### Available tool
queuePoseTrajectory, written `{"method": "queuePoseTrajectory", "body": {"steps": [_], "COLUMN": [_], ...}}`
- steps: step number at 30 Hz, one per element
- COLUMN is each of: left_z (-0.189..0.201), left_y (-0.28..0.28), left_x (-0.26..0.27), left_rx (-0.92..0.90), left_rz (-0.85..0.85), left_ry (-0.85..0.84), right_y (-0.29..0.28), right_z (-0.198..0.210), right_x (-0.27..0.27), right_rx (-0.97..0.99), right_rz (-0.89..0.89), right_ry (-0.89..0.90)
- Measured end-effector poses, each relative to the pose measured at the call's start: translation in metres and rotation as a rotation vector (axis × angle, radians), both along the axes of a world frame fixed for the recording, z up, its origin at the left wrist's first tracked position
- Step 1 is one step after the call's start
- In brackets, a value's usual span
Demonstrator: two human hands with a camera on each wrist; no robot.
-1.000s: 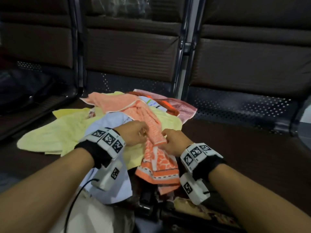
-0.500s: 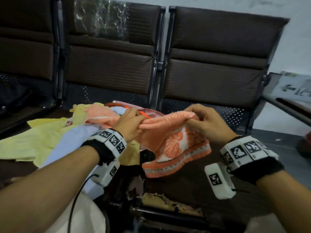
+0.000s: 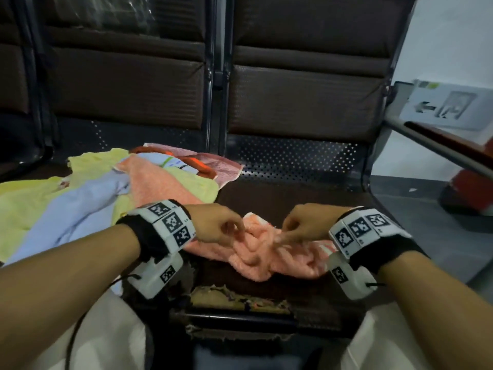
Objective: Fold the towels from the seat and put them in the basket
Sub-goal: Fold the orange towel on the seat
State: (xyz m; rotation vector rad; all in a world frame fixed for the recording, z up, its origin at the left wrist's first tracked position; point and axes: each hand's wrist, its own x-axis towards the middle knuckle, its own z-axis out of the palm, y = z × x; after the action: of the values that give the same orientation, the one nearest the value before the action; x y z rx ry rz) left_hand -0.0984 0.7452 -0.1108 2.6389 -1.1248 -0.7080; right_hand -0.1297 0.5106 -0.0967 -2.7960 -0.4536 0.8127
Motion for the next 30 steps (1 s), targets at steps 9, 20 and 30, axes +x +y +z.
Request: {"method": "queuePoseTrajectory", "body": {"steps": [9,20,30], "left_z": [-0.023,-0.013,0.023], "left_y": [0.015,0.010,0.007], "left_x": [0.035,0.033,0.023], "left_rx": [0.156,-0.268,-0.532], "left_rz": [0.179,0.271,0.406], "left_ry": [-0.152,-0.132,-0.088], "right_y": [0.009,0.026,0.030], "right_z": [-0.032,-0.027,0.009], "right_x": [0.025,0.017,0.019], "right_rx": [-0.061,0.141,0.721], "right_rz": [-0.100,-0.056,-0.200], "right_ry": [-0.113,-0.244,-0.640]}}
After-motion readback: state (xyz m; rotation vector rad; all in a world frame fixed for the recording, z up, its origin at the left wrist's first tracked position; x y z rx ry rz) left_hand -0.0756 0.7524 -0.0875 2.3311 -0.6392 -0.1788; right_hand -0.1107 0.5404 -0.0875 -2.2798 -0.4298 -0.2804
